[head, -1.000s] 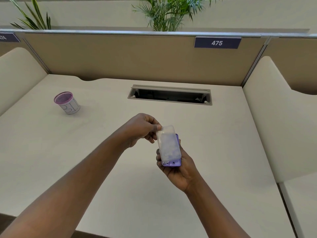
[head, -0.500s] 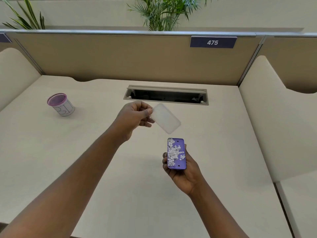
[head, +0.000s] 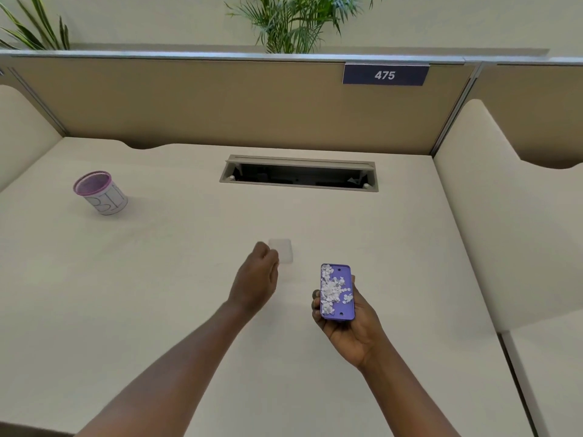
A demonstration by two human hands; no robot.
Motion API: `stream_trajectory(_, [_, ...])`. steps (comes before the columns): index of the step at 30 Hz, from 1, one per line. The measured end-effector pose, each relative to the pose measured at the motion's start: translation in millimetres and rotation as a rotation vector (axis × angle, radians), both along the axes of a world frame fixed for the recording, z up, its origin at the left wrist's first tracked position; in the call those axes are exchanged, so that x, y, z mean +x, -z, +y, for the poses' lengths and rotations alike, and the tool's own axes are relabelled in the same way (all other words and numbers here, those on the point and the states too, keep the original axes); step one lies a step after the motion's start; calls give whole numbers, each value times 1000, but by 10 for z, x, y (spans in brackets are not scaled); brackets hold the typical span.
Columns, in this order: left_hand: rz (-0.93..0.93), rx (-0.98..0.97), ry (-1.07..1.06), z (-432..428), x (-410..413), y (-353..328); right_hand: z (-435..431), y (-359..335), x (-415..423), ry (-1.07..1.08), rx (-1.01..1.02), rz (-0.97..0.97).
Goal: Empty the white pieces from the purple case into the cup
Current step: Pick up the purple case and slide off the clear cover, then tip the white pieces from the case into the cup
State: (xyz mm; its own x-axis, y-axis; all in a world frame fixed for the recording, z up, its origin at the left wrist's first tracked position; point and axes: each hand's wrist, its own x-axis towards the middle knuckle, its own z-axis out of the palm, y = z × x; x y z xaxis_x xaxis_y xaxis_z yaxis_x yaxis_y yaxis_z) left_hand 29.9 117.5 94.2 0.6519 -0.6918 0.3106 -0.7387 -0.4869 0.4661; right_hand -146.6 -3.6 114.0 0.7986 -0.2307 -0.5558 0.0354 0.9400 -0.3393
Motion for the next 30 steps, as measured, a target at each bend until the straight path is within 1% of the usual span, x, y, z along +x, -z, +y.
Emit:
stream_trajectory(3, [12, 75, -9, 88, -108, 217, -14, 12, -30, -3, -2, 18])
stream_trajectory(8, [61, 147, -21, 184, -179, 387, -2, -4, -28, -17, -12, 31])
stream_trajectory(11, [73, 164, -35, 247, -169, 412, 22, -36, -5, -32, -21, 30])
stream_trajectory(13, [123, 150, -89, 269, -162, 386, 39, -57, 16, -47, -26, 32])
stream_trajectory(15, [263, 55, -177, 263, -152, 267, 69, -90, 55, -69, -23, 32])
stream_trajectory(16, [387, -11, -213, 254, -132, 174, 87, -110, 83, -87, -24, 33])
stream_trajectory(17, [563, -80, -227, 250, -100, 66, 114, -138, 121, -110, -32, 34])
stream_trajectory(19, [994, -200, -142, 276, -40, -188, 177, -208, 203, -158, -53, 27])
stream_trajectory(20, [1154, -244, -63, 332, -3, -298, 223, -249, 256, -181, -58, 19])
stream_trajectory(21, [1254, -277, 26, 384, 26, -390, 266, -285, 310, -198, -61, 11])
stream_trajectory(24, [1386, -378, 220, 524, 102, -591, 402, -379, 464, -259, -78, -8])
stream_trajectory(26, [1425, -431, 308, 630, 171, -677, 503, -440, 586, -322, -100, -24])
stream_trajectory(28, [1452, -449, 399, 742, 251, -732, 582, -502, 699, -387, -123, -51])
stream_trajectory(30, [1471, -451, 445, 850, 345, -749, 638, -552, 801, -450, -144, -75])
